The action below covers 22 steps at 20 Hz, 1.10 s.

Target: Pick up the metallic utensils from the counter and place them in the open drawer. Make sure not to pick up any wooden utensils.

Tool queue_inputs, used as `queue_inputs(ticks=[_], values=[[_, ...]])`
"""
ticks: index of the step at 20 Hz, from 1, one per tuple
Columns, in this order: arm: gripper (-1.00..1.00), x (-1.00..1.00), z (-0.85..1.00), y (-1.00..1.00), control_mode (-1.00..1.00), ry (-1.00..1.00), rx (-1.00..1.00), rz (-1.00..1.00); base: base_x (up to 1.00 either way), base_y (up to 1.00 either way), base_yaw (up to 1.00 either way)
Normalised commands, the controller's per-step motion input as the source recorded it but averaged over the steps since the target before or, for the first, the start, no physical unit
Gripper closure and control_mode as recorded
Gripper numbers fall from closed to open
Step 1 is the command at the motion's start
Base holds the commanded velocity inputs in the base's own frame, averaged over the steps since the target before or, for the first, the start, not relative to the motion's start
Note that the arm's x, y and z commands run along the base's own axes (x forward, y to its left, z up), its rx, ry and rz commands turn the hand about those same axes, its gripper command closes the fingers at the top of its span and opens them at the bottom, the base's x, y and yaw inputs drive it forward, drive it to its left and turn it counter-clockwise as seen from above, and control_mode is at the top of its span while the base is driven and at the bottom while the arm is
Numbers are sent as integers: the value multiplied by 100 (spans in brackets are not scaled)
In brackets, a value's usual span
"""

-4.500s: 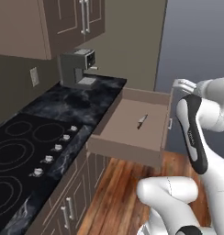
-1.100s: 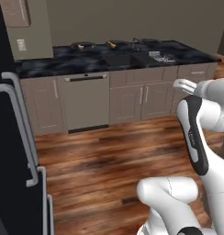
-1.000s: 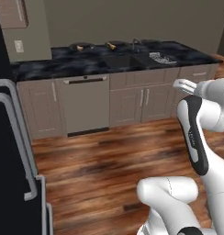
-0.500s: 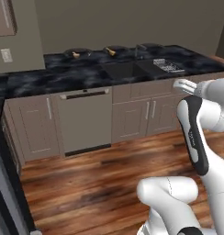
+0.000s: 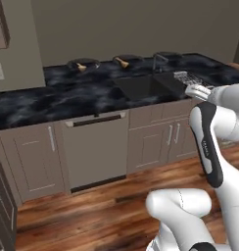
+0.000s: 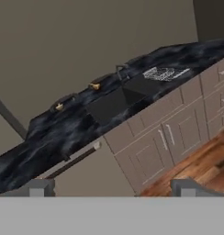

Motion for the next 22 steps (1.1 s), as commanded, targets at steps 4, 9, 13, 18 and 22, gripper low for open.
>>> queue_inputs(ticks=[4,9,13,18,22], values=[[-100,0,0,0,100,0,0,0,100,-11,13],[-100,0,0,0,100,0,0,0,100,-37,43],[-100,0,0,0,100,0,0,0,100,-74,51],[-100,0,0,0,100,0,0,0,50,-100,43],[-100,0,0,0,100,0,0,0,0,-100,28]])
